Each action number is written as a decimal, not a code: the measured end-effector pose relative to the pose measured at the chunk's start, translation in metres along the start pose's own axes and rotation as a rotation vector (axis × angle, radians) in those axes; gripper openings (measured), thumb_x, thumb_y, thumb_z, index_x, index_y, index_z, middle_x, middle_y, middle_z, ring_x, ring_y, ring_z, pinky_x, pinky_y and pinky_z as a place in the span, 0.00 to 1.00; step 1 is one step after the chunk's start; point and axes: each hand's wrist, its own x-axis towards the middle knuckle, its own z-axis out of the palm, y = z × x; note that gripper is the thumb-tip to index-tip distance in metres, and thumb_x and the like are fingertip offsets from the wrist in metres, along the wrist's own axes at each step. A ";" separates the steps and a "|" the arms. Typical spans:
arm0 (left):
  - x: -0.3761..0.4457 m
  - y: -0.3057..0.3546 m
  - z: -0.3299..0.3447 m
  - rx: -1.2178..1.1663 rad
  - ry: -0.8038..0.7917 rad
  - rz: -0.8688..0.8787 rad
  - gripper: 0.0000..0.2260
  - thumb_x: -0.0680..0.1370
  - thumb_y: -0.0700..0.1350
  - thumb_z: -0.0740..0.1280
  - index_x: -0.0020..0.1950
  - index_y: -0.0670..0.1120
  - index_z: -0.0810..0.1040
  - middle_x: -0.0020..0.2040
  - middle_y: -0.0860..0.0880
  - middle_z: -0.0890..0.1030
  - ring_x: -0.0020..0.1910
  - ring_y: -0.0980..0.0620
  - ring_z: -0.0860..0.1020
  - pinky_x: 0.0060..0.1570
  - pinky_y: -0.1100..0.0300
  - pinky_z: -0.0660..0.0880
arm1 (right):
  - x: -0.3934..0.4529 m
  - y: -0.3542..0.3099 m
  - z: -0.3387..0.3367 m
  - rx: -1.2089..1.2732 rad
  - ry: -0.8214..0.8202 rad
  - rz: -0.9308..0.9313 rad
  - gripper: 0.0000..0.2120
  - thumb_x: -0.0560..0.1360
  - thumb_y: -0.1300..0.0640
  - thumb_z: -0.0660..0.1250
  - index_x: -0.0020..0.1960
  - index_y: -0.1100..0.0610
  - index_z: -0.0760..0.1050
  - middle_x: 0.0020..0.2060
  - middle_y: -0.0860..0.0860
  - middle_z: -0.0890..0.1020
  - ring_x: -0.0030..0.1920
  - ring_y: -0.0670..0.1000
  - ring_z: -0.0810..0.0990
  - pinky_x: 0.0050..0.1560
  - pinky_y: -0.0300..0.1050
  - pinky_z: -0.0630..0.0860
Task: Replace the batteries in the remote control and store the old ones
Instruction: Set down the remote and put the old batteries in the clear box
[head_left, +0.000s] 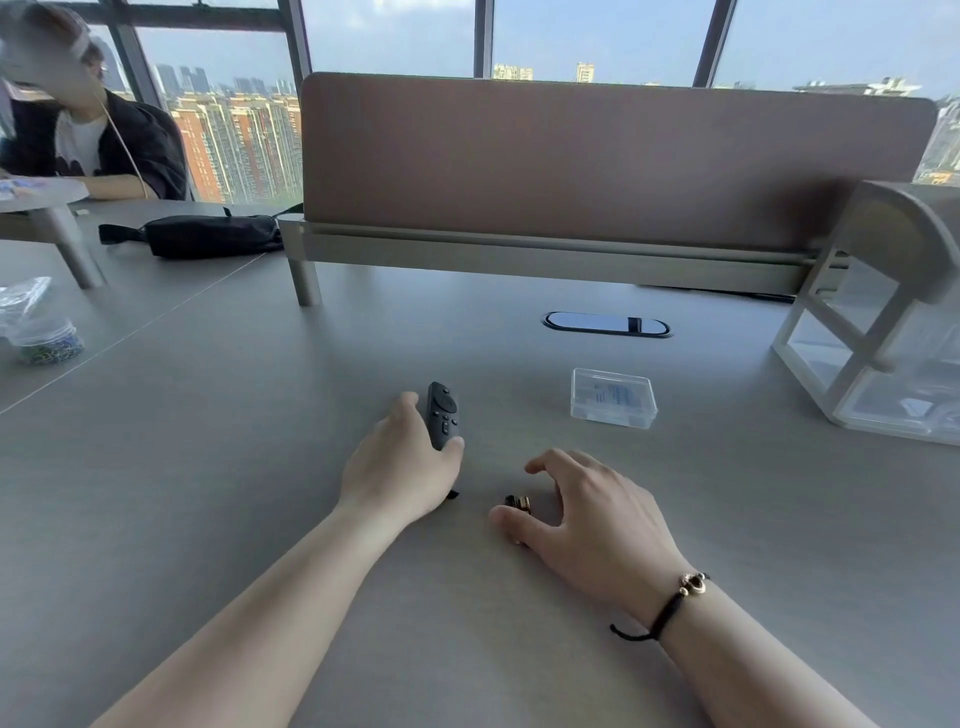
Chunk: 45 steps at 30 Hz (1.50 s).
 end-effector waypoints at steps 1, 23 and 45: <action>0.000 -0.001 -0.001 0.053 0.006 0.003 0.29 0.75 0.55 0.66 0.72 0.45 0.63 0.64 0.43 0.77 0.63 0.41 0.75 0.58 0.49 0.73 | 0.000 0.000 0.001 -0.001 -0.002 -0.002 0.29 0.68 0.26 0.59 0.61 0.42 0.72 0.54 0.39 0.78 0.52 0.46 0.79 0.45 0.44 0.72; -0.030 0.014 0.024 -0.056 -0.019 0.647 0.13 0.77 0.55 0.64 0.58 0.51 0.78 0.42 0.57 0.72 0.35 0.61 0.71 0.39 0.57 0.74 | -0.002 -0.002 -0.004 -0.068 -0.003 -0.108 0.13 0.72 0.51 0.60 0.57 0.49 0.69 0.42 0.50 0.81 0.43 0.58 0.80 0.39 0.50 0.76; -0.030 0.012 0.027 -0.100 -0.244 0.573 0.15 0.76 0.43 0.62 0.60 0.52 0.78 0.48 0.55 0.81 0.44 0.57 0.78 0.48 0.56 0.75 | 0.009 -0.003 0.003 -0.165 0.017 -0.089 0.08 0.79 0.52 0.56 0.53 0.53 0.72 0.44 0.55 0.83 0.46 0.61 0.82 0.36 0.46 0.67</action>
